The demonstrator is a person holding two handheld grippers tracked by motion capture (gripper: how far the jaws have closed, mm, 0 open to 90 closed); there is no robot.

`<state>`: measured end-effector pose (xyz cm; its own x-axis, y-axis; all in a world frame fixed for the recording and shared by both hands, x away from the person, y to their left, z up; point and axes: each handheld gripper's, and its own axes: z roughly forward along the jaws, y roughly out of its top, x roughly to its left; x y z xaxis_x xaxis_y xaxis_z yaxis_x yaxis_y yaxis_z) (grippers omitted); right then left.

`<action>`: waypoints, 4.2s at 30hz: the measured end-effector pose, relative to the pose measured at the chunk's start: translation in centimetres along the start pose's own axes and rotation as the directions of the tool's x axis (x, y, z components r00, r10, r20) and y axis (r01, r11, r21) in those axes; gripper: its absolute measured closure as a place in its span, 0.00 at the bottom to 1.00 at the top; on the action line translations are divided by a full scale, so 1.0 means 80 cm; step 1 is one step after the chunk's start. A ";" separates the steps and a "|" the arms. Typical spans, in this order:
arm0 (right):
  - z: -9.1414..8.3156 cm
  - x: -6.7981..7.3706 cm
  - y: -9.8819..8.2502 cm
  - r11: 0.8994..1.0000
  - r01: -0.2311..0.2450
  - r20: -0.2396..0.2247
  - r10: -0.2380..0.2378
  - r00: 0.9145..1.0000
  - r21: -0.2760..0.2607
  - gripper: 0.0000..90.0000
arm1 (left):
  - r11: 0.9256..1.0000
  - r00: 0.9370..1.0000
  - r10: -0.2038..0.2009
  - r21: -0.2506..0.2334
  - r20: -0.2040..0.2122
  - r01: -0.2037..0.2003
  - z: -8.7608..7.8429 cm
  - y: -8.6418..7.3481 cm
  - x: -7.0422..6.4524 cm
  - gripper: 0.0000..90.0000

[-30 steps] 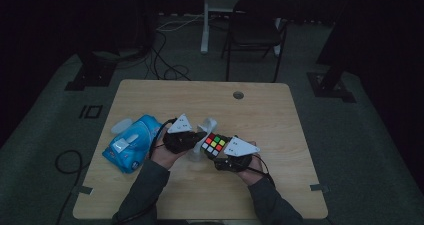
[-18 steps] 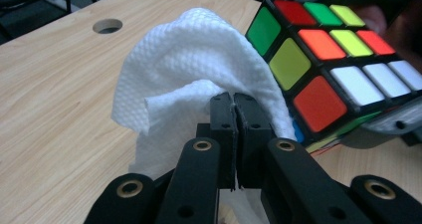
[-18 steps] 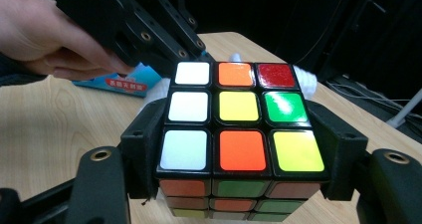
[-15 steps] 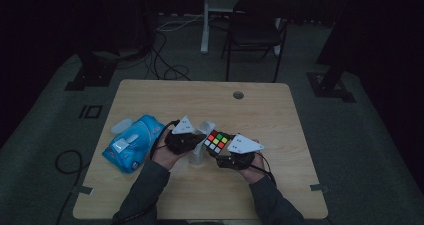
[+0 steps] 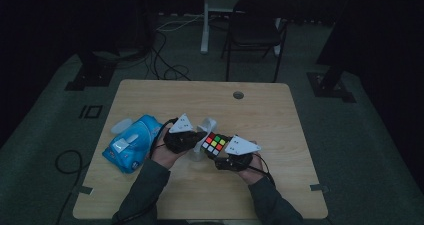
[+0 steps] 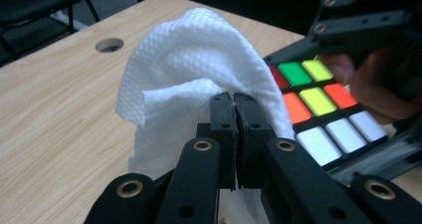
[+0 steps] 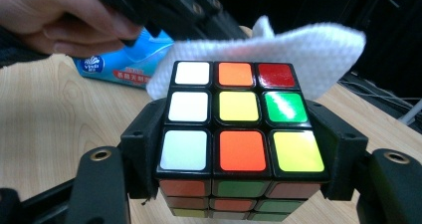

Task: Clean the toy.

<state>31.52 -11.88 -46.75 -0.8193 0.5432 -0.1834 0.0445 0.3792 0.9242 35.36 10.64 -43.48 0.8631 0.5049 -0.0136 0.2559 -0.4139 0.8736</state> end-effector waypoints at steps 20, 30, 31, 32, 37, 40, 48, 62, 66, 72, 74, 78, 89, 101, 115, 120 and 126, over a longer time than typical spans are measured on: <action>-0.004 -0.006 0.006 1.000 -0.021 0.004 0.021 1.000 -0.009 0.38 | 0.999 1.000 -0.024 0.034 -0.007 0.024 0.014 -0.015 0.007 0.98; -0.004 -0.017 0.005 0.997 -0.074 0.027 0.074 0.997 -0.003 0.38 | 1.000 0.999 -0.012 -0.010 -0.040 0.012 -0.001 -0.016 -0.007 0.98; -0.004 -0.018 0.005 0.997 -0.077 0.027 0.077 0.997 -0.001 0.38 | 1.000 0.999 -0.011 -0.018 -0.045 0.010 -0.003 -0.016 -0.009 0.98; -0.004 -0.019 0.004 0.997 -0.083 0.028 0.083 0.996 0.002 0.38 | 1.000 0.999 -0.007 -0.025 -0.047 0.006 -0.006 -0.015 -0.011 0.98; -0.003 -0.022 0.002 0.994 -0.113 0.031 0.112 0.993 0.005 0.38 | 0.999 0.998 0.005 -0.038 -0.056 -0.007 -0.013 -0.014 -0.019 1.00; -0.002 -0.024 0.002 0.992 -0.124 0.038 0.123 0.992 0.007 0.38 | 0.999 0.998 0.008 -0.053 -0.055 -0.010 -0.017 -0.015 -0.024 1.00; 0.000 -0.026 0.003 0.988 -0.157 0.040 0.157 0.987 0.006 0.38 | 0.997 0.997 0.058 -0.042 -0.044 -0.060 -0.012 -0.011 -0.040 0.99; -0.001 -0.030 0.001 0.980 -0.200 0.042 0.200 0.979 0.000 0.38 | 0.998 0.995 0.054 -0.008 -0.083 -0.055 -0.001 -0.021 -0.036 0.98; -0.002 -0.031 0.002 0.979 -0.206 0.050 0.206 0.977 -0.009 0.38 | 0.998 0.995 0.057 0.003 -0.080 -0.057 0.005 -0.022 -0.041 0.97; -0.002 -0.034 0.001 0.976 -0.219 0.059 0.219 0.974 -0.010 0.38 | 0.998 0.995 0.058 0.015 -0.077 -0.058 0.011 -0.024 -0.044 0.97; -0.002 -0.035 0.001 0.973 -0.229 0.063 0.229 0.971 -0.014 0.38 | 0.998 0.995 0.061 0.020 -0.073 -0.059 0.013 -0.024 -0.045 0.97; -0.001 -0.035 0.001 0.972 -0.236 0.069 0.236 0.969 -0.018 0.38 | 0.997 0.996 0.069 0.028 -0.056 -0.067 0.020 -0.024 -0.051 0.97; 0.001 -0.037 0.000 0.964 -0.266 0.085 0.266 0.960 -0.013 0.38 | 0.995 0.995 0.100 0.024 -0.006 -0.099 0.027 -0.017 -0.065 0.98; -0.003 -0.038 0.002 0.963 -0.269 0.081 0.269 0.960 -0.021 0.38 | 0.998 0.997 0.069 0.019 -0.039 -0.068 0.023 -0.020 -0.050 0.98; 0.001 -0.034 -0.003 0.963 -0.271 0.070 0.270 0.960 0.000 0.38 | 0.999 0.993 0.016 -0.028 -0.114 -0.019 0.006 -0.022 -0.028 0.98; 0.006 -0.034 0.001 0.959 -0.284 0.084 0.282 0.956 0.010 0.38 | 0.999 0.992 -0.002 -0.043 -0.130 -0.004 0.008 -0.024 -0.025 0.98; 0.016 -0.037 0.006 0.943 -0.329 0.116 0.323 0.939 0.039 0.38 | 0.999 0.987 -0.020 -0.045 -0.160 0.013 0.016 -0.029 -0.024 0.98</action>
<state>34.68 -12.37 -46.22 -0.6889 0.7196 0.0873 0.3340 0.2082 0.9193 33.69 9.65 -46.09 0.7768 0.6280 0.0467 0.2477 -0.3728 0.8942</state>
